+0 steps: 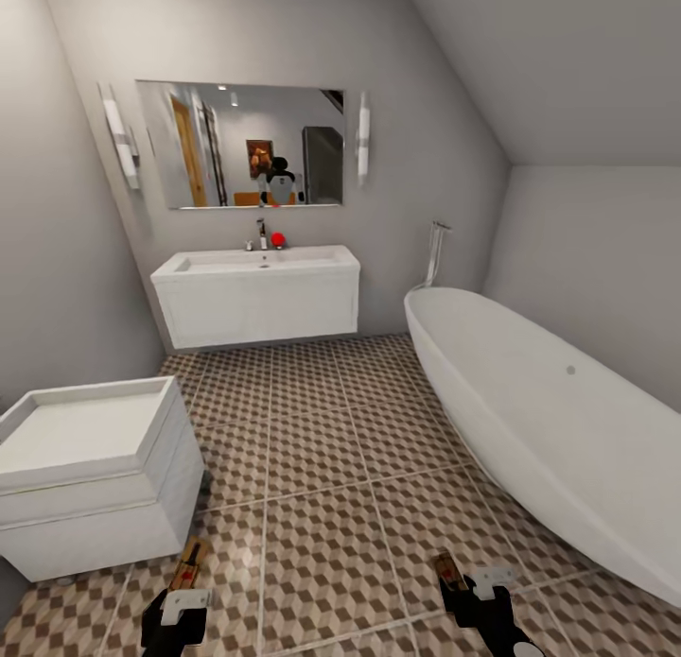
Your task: Take the four mousetraps from the cabinet in the bathroom and place them on the bathroom floor. Make sure all four end up on the same floor surface, and ensure that at least two of them are either under or directly next to the same bathroom sink.
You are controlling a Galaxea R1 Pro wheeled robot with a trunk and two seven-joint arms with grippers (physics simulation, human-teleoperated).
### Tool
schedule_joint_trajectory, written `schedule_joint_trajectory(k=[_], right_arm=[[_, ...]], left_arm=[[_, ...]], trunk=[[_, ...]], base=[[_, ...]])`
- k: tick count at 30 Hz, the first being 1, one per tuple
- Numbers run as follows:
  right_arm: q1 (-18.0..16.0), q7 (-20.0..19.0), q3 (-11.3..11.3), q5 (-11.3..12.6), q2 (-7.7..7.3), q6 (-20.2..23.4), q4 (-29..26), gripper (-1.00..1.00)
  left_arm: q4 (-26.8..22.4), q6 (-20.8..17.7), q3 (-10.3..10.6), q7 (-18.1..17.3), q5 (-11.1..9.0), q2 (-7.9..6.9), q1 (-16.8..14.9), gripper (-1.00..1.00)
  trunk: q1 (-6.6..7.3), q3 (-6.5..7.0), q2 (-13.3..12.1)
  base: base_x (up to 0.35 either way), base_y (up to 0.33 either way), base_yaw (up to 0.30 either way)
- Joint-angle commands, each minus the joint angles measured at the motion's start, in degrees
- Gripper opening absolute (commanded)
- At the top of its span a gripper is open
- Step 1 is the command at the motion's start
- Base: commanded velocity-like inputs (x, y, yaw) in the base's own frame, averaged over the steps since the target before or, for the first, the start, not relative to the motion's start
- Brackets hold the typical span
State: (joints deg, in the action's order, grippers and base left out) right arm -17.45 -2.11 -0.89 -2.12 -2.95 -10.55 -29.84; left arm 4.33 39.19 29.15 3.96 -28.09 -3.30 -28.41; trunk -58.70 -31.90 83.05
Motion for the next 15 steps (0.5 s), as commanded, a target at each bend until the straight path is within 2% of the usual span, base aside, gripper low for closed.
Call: schedule_joint_trajectory(k=[1,7,15], right_arm=[[-0.03,-0.02,-0.08,-0.2,-0.04,-0.17,0.03,-1.0],[-0.04,-0.07,-0.08,-0.17,-0.05,-0.17,0.02,-1.0],[-0.02,-0.03,-0.09,-0.18,-0.04,-0.17,0.02,-1.0]], left_arm=[[0.15,0.19,0.47,0.7,0.31,0.04,-0.07,-1.0],[0.15,0.19,0.47,0.7,0.31,0.04,-0.07,-1.0],[0.15,0.19,0.47,0.7,0.3,0.05,-0.07,-1.0]], trunk=[[-0.03,-0.05,0.03],[-0.03,-0.05,0.03],[-0.03,-0.05,0.03]], base=[[0.294,0.0,0.133],[0.294,0.0,0.124],[0.294,0.0,0.024]])
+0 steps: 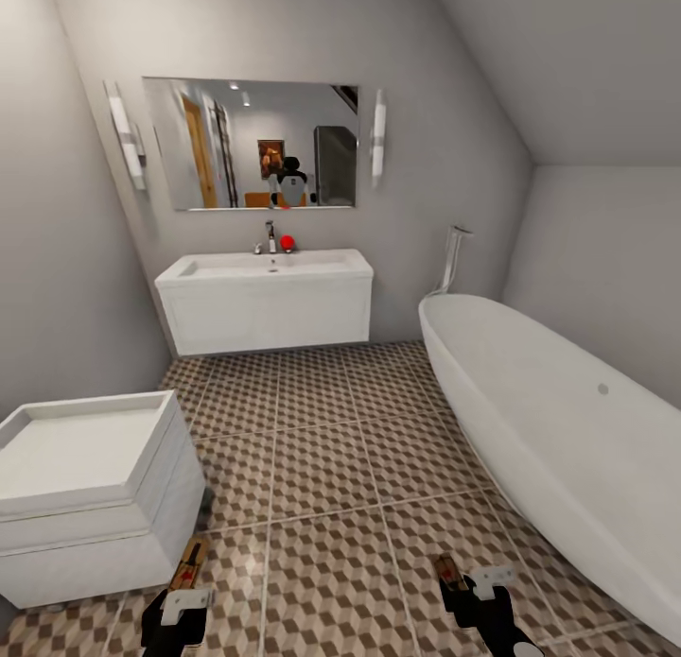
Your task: Take the four mousetraps from the cabinet in the bathroom and place them on the bathroom floor. Make sure all four end up on the same floor surface, and ensure that at least two of them are either under or directly next to the same bathroom sink.
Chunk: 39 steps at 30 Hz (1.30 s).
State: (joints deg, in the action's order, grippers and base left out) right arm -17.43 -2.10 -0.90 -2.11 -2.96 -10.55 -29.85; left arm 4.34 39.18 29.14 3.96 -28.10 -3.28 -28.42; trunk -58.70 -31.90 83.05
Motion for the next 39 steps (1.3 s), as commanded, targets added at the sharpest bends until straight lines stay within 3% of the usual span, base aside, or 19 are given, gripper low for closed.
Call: schedule_joint_trajectory(k=[1,39], right_arm=[[-0.03,-0.04,-0.09,-0.19,-0.03,-0.17,0.04,-1.0],[-0.05,-0.01,-0.14,-0.19,-0.03,-0.17,0.04,-1.0]], left_arm=[[0.14,0.19,0.47,0.7,0.32,0.04,-0.06,-1.0],[0.14,0.16,0.47,0.7,0.33,0.05,-0.04,-1.0]], trunk=[[-0.03,-0.05,0.03],[-0.03,-0.05,0.03]], base=[[0.293,0.0,0.002],[0.294,-0.101,0.027]])
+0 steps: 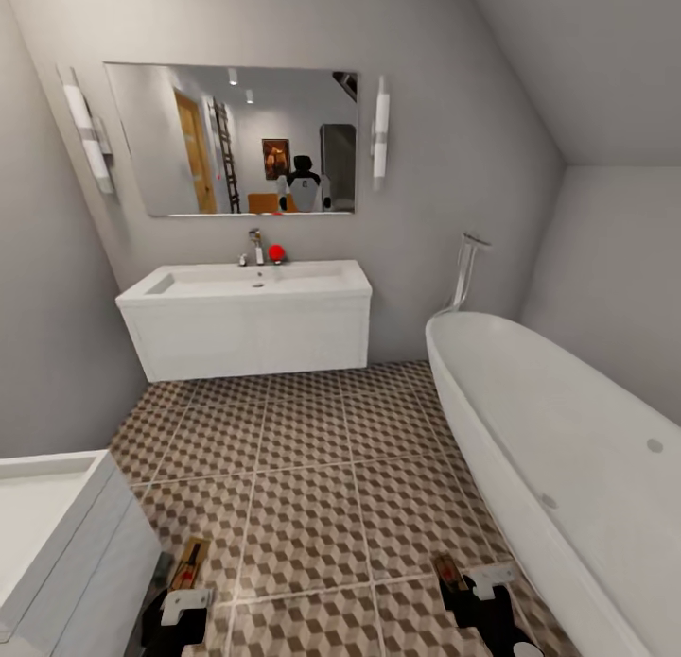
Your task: Take the four mousetraps from the cabinet in the bathroom and place them on the bathroom floor. Make sure all four end up on the same floor surface, and ensure that at least two of them are either under or directly next to the same bathroom sink.
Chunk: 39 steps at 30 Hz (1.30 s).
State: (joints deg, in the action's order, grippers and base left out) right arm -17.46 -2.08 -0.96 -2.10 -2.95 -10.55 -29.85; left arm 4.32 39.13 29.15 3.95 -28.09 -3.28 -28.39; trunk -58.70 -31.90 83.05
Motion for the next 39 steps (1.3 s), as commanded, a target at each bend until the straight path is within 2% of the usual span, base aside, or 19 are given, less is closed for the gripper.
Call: schedule_joint_trajectory(k=[1,28,39], right_arm=[[-0.02,-0.03,-0.09,-0.21,-0.02,-0.17,0.04,-1.0],[0.0,-0.06,-0.05,-0.2,-0.04,-0.19,0.0,-1.0],[-0.03,-0.12,-0.01,-0.18,-0.16,-0.17,0.03,-1.0]], left_arm=[[0.16,0.22,0.47,0.7,0.32,0.05,-0.08,-1.0],[0.16,0.24,0.47,0.7,0.3,0.04,-0.09,-1.0],[0.16,0.22,0.47,0.7,0.31,0.03,-0.09,-1.0]], trunk=[[-0.03,-0.05,0.03],[-0.03,-0.05,0.03],[-0.03,-0.05,0.03]], base=[[0.293,-0.109,0.103],[0.296,-0.027,0.117],[0.3,0.0,0.011]])
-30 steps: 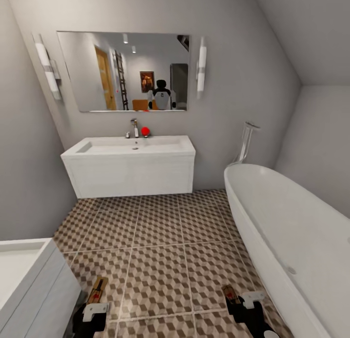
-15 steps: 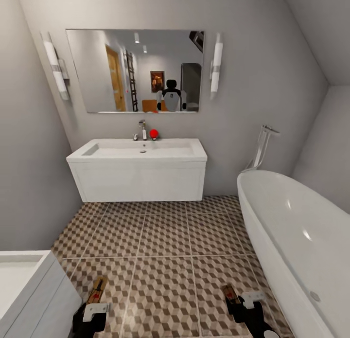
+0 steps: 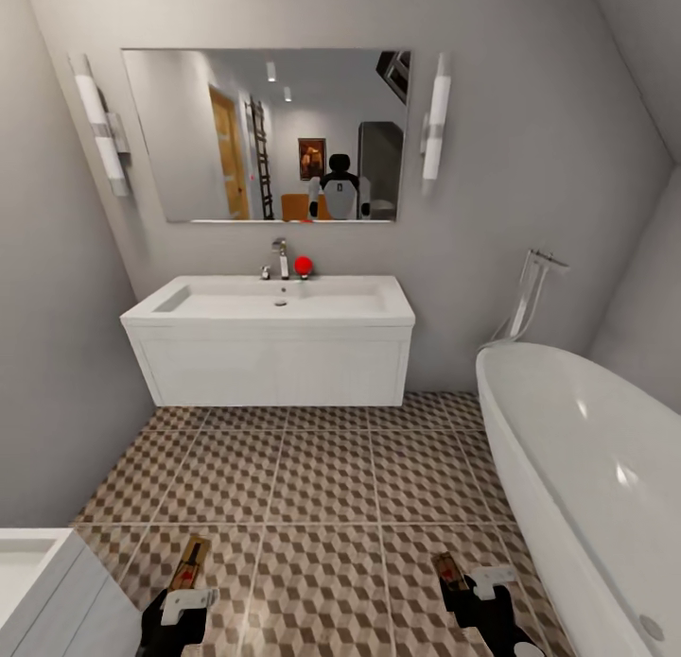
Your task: Take the four mousetraps from the cabinet in the bathroom and place them on the bathroom floor. Make sure all four end up on the same floor surface, and ensure that at least two of them are either under or directly next to the same bathroom sink.
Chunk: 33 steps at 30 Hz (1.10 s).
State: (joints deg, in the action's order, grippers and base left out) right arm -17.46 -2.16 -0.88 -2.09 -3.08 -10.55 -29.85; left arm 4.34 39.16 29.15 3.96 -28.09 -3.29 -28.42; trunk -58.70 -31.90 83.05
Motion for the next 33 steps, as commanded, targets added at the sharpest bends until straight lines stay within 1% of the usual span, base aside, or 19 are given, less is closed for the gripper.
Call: schedule_joint_trajectory(k=[1,6,12,33], right_arm=[[-0.02,-0.04,-0.08,-0.19,-0.05,-0.19,0.03,-1.0],[0.0,-0.11,-0.08,-0.19,-0.11,-0.3,-0.01,-1.0],[0.0,-0.13,-0.08,-0.19,-0.17,-1.73,0.05,-1.0],[-0.02,-0.13,-0.08,-0.19,-0.18,-1.92,0.06,-1.0]], left_arm=[[0.14,0.17,0.47,0.7,0.31,0.04,-0.06,-1.0],[0.14,0.18,0.47,0.7,0.32,0.05,-0.06,-1.0],[0.14,0.17,0.47,0.7,0.32,0.04,-0.06,-1.0],[0.14,0.18,0.47,0.7,0.32,0.05,-0.06,-1.0]], trunk=[[-0.03,-0.05,0.03],[-0.03,-0.05,0.03],[-0.03,-0.05,0.03],[-0.03,-0.05,0.03]], base=[[0.3,0.0,0.0],[0.3,0.0,0.0],[0.3,0.0,0.0],[0.3,0.0,0.0]])
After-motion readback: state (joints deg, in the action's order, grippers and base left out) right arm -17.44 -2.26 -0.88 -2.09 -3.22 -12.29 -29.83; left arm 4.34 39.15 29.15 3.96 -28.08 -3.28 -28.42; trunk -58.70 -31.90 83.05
